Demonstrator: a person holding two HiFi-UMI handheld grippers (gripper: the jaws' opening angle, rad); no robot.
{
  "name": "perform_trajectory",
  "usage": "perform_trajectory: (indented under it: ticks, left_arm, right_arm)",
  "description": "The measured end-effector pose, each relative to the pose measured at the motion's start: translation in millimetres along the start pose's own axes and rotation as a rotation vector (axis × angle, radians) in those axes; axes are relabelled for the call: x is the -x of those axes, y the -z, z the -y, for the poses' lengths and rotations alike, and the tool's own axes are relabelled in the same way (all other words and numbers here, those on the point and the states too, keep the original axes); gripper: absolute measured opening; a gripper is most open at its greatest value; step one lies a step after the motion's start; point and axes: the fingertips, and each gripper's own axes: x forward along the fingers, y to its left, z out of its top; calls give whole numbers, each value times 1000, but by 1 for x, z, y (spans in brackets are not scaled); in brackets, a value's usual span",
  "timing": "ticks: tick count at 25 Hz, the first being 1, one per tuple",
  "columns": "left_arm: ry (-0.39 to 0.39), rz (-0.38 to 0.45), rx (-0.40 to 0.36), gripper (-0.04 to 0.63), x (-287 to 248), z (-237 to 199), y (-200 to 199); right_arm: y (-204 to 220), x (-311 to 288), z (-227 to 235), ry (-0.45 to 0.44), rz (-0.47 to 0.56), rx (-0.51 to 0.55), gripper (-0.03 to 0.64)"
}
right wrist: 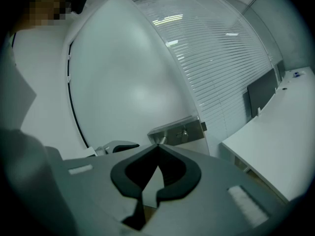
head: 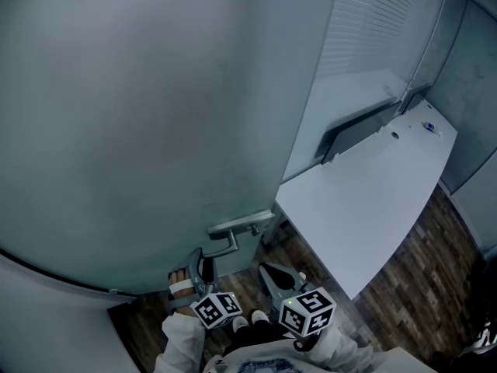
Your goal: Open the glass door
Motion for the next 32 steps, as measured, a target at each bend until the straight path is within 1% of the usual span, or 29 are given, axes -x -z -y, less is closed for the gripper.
perform_trajectory:
  ticks: [3, 7, 9, 10, 12, 14, 16, 18, 20, 22, 25, 26, 28, 32]
  left_arm:
    - [4, 12, 12, 166, 0, -3, 0]
    - [-26, 34, 28, 167, 9, 7, 0]
    - [-23, 26, 68, 169, 9, 10, 2]
    - [-15, 15, 104, 169, 10, 11, 5]
    - [-1, -14, 200, 158, 17, 11, 13]
    - [-17, -28, 295, 142, 29, 8, 20]
    - [-78, -10, 359, 61, 46, 1, 20]
    - [-154, 28, 398, 49, 66, -5, 13]
    - [-198, 62, 466, 4, 87, -3, 4]
    - [-200, 79, 576, 3, 105, 6, -5]
    - [-180, 79, 763, 2, 134, 27, -12]
    - [-176, 73, 806, 2, 143, 35, -13]
    - [-183, 58, 846, 2, 161, 50, -18]
    - [-211, 54, 862, 2, 200, 80, -35]
  right_arm:
    - [3, 7, 5, 27, -9, -4, 5]
    - [18, 28, 8, 43, -10, -1, 6]
    - [19, 33, 7, 34, -8, 6, 6]
    - [19, 35, 6, 25, -8, 10, 6]
    - [18, 41, 3, 10, -7, 18, 6]
    - [16, 49, 1, -1, 1, 25, 6]
    - [14, 56, 1, -19, 10, 31, 5]
    - [14, 64, 0, -52, 11, 36, 6]
    - [18, 73, -1, -88, 6, 39, 6]
    - [22, 86, -1, -122, 0, 42, 6]
    - [28, 110, -1, -169, 3, 57, 5]
    - [30, 118, -1, -182, 5, 61, 5]
    - [34, 137, 1, -205, 7, 72, 5]
    - [47, 180, 8, -232, 6, 104, 5]
